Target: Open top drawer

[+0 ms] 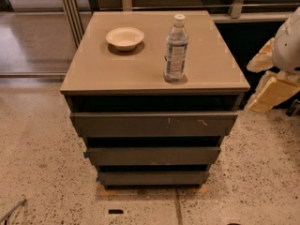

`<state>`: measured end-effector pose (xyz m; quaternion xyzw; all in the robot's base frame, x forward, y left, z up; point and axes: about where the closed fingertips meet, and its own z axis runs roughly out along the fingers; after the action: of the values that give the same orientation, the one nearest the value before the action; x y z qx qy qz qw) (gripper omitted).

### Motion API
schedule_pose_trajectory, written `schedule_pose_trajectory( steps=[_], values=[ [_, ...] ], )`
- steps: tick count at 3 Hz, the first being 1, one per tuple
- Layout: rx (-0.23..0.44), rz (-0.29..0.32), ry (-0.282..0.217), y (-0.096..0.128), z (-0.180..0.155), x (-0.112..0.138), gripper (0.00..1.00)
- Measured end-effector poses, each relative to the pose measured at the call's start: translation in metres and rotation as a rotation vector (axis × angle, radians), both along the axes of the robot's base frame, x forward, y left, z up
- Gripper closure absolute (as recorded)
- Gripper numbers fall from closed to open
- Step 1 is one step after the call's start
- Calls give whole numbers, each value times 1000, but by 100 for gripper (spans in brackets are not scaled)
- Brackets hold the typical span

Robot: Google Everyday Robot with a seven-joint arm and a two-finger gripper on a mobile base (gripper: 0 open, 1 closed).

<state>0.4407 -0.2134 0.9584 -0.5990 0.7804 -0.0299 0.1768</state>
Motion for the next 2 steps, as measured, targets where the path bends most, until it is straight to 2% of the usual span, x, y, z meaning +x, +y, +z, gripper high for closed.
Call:
schedule_pose_trajectory(
  steps=[1,2],
  values=[
    [70,12,-5,14,-56,9,62],
    [118,22,31,32,-132,24,91]
  ],
)
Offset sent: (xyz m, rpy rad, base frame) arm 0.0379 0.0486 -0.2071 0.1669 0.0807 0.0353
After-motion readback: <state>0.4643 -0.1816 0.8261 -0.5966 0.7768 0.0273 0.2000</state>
